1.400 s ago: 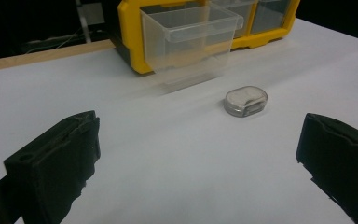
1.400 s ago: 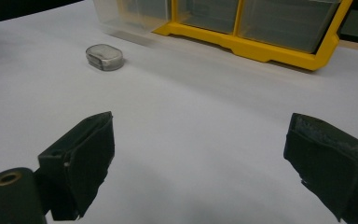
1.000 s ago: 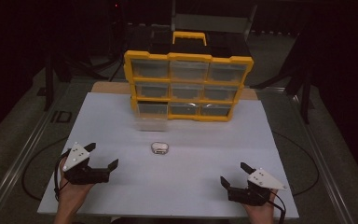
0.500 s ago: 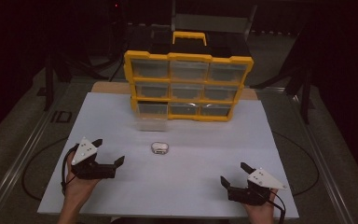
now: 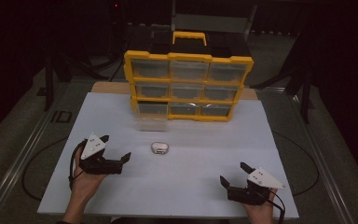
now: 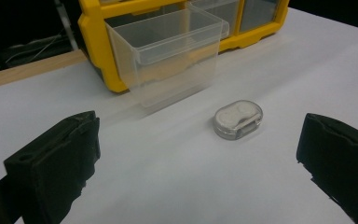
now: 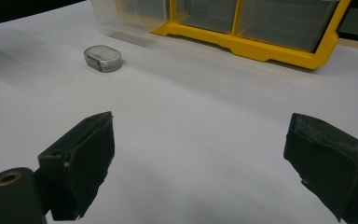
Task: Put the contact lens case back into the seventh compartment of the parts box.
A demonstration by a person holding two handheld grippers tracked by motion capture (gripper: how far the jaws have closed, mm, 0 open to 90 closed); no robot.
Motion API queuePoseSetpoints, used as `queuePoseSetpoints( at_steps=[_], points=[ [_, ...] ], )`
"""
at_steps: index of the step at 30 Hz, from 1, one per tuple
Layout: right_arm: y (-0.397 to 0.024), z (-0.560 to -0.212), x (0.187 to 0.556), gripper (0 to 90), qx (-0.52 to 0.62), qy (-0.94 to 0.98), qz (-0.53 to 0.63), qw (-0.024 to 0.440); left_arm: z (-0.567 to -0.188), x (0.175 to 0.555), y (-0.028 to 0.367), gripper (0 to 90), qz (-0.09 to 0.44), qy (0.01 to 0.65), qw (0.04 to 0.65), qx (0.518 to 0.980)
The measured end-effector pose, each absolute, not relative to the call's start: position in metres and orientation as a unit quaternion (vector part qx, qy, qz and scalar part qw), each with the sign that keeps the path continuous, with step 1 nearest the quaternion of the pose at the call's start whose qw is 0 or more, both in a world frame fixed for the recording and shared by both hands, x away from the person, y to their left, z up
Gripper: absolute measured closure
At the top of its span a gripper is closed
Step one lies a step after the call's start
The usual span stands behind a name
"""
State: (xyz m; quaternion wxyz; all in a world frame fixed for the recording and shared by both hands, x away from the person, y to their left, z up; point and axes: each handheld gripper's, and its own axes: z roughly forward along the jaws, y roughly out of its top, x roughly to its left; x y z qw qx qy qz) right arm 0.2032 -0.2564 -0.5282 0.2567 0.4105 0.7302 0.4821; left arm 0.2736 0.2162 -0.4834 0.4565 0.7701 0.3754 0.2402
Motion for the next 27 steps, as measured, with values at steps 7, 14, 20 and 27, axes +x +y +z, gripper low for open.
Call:
queuePoseSetpoints(
  at_steps=[7,14,20,27],
  points=[
    [-0.255,-0.528,0.204,8.6,0.409,0.731,0.482,0.255,-0.483,0.279,0.211,0.5,0.239,0.372,0.454,0.773],
    [-0.255,-0.529,0.204,8.6,0.409,0.732,0.482,0.255,-0.483,0.285,0.206,0.5,0.236,0.370,0.453,0.776],
    [-0.255,-0.529,0.204,8.6,0.409,0.732,0.482,0.255,-0.484,0.290,0.203,0.5,0.235,0.368,0.451,0.778],
    [-0.255,-0.529,0.204,8.6,0.409,0.732,0.482,0.254,-0.482,0.295,0.197,0.4,0.237,0.363,0.448,0.782]
  ],
)
